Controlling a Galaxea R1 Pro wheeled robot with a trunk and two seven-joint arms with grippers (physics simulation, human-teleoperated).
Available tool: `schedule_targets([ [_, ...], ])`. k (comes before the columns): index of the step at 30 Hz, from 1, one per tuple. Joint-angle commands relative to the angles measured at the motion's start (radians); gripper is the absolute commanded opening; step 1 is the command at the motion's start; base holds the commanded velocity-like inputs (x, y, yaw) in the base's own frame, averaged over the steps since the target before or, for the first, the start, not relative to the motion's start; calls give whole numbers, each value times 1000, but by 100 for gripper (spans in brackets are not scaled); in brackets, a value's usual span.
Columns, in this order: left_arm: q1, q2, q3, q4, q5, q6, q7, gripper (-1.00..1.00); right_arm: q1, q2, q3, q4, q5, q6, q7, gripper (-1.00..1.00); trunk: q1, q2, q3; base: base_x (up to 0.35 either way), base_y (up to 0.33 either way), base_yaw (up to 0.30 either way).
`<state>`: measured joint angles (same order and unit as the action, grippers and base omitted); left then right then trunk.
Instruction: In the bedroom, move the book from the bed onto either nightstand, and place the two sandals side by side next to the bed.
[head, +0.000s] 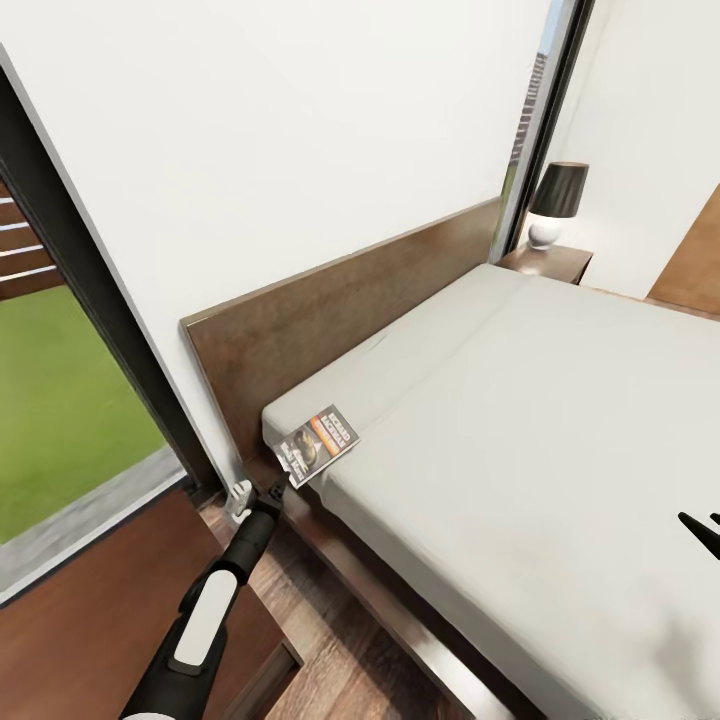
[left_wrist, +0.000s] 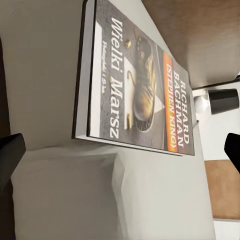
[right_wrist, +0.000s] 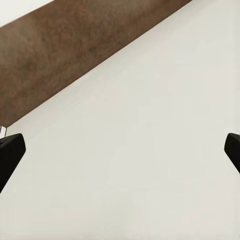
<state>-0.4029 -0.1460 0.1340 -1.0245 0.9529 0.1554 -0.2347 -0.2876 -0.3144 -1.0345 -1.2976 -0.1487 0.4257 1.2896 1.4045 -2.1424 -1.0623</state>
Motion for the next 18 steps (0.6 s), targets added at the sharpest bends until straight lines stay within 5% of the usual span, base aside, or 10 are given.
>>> schedule_targets([
  [1,-1,-1,4,0,10,10,-5,100,-1,0,-1,0,-3,10,3,100,0,0,-1,0,0,0],
  [18,-1,-1,4,0,10,10,-5,100,-1,0,-1,0,-3,10,4,100,0,0,-1,38,-34,0],
])
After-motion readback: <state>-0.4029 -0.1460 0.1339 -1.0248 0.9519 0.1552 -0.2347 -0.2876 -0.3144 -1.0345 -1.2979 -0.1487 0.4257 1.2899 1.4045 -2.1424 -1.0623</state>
